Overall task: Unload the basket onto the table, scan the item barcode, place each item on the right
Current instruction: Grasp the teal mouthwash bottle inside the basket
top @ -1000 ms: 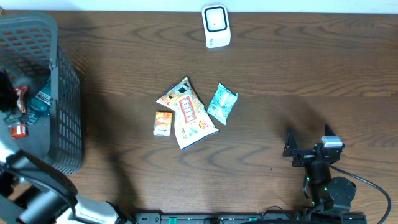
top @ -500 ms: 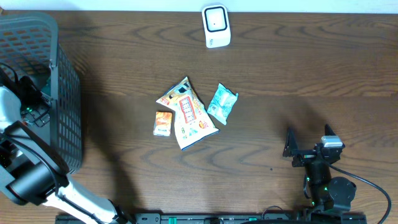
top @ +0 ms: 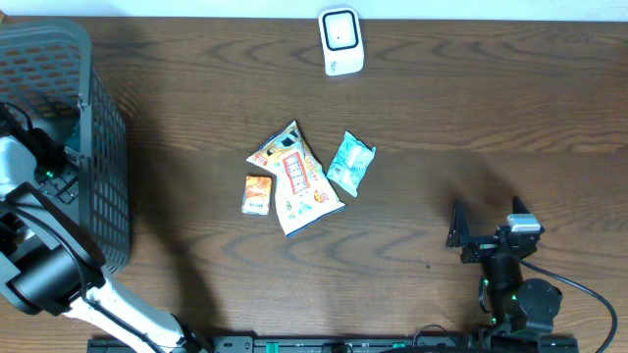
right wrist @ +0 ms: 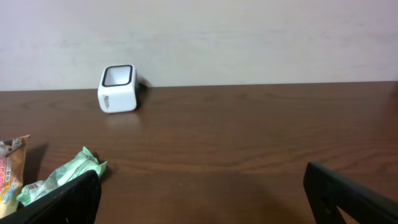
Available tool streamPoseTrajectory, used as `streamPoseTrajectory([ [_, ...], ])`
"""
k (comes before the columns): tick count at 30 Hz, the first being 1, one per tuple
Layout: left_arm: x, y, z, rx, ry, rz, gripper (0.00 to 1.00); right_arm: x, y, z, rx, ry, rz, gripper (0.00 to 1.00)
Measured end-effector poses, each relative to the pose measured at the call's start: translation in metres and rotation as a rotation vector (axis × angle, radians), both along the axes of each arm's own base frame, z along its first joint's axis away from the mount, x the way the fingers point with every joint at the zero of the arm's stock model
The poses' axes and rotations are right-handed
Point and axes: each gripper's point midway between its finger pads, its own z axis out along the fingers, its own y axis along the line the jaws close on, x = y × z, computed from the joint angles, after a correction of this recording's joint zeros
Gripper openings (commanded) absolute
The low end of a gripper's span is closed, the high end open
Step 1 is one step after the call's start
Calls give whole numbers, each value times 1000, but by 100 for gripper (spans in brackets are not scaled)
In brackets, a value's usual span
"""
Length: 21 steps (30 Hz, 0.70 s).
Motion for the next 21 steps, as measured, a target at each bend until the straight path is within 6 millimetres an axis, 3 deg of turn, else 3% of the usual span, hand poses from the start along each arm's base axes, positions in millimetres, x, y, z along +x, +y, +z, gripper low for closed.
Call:
streamPoseTrajectory([
  [4, -4, 2, -4, 11, 27, -2, 79, 0, 0, 0, 0, 0, 0, 99],
  [12, -6, 5, -5, 40, 49, -45, 53, 0, 0, 0, 0, 0, 0, 99],
  [21, -5, 5, -5, 41, 42, -105, 51, 0, 0, 0, 0, 0, 0, 99],
])
